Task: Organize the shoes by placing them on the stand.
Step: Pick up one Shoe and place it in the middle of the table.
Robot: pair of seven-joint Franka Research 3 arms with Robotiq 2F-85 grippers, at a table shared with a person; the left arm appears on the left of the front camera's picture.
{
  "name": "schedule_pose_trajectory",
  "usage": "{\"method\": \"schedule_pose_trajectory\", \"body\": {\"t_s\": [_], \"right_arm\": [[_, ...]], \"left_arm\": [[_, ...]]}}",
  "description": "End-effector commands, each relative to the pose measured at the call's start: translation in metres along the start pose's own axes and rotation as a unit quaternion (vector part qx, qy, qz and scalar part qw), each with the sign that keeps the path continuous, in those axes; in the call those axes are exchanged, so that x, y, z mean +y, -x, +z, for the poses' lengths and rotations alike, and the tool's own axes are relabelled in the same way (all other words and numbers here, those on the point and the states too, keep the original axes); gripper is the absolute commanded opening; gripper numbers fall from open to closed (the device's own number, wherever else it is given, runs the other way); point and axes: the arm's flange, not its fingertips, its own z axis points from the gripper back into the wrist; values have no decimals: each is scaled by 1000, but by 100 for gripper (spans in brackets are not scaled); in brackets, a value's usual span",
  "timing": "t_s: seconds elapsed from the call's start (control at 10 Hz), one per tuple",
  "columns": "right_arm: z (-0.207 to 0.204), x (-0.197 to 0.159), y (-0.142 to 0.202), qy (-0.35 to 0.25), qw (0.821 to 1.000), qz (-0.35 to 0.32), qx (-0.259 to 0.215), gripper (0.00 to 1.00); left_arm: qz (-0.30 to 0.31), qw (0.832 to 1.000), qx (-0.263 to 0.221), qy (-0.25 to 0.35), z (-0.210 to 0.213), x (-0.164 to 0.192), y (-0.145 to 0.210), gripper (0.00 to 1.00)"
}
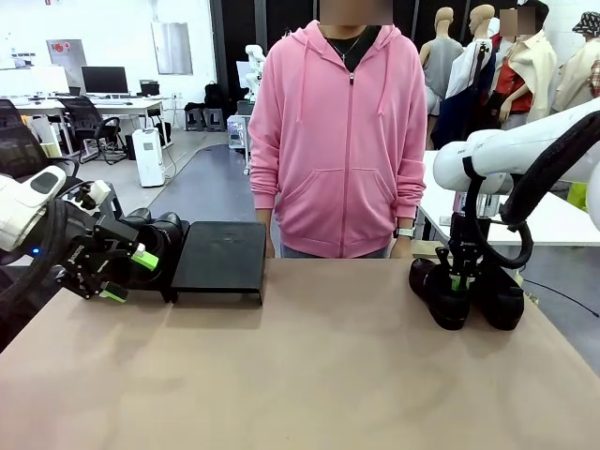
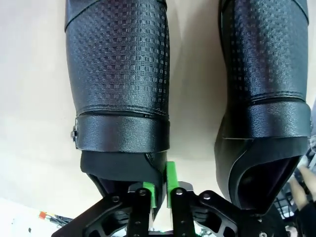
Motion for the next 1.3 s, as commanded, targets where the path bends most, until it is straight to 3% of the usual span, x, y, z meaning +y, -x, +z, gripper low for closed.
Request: {"method": "schedule_pose_trajectory", "body": {"t_s": [0.0, 0.4, 0.7, 0.9, 1.1, 1.2], "right_arm": [[6, 4, -6, 2, 1000, -5, 7, 0], [23, 1, 27, 12, 999, 10, -36, 0], [56, -3, 142, -19, 991, 19, -135, 0], [42, -6, 204, -40, 990, 46, -128, 0], [36, -21, 196, -63, 991, 16, -117, 0], [48, -6, 201, -33, 993, 26, -114, 0]], "left_arm": [[7, 1000, -5, 12, 0, -2, 2, 100], [7, 1000, -5, 12, 0, -2, 2, 100], [7, 1000, -5, 12, 0, -2, 2, 100], [7, 1000, -5, 12, 0, -2, 2, 100], [7, 1000, -5, 12, 0, -2, 2, 100], [7, 1000, -5, 12, 0, -2, 2, 100]]}}
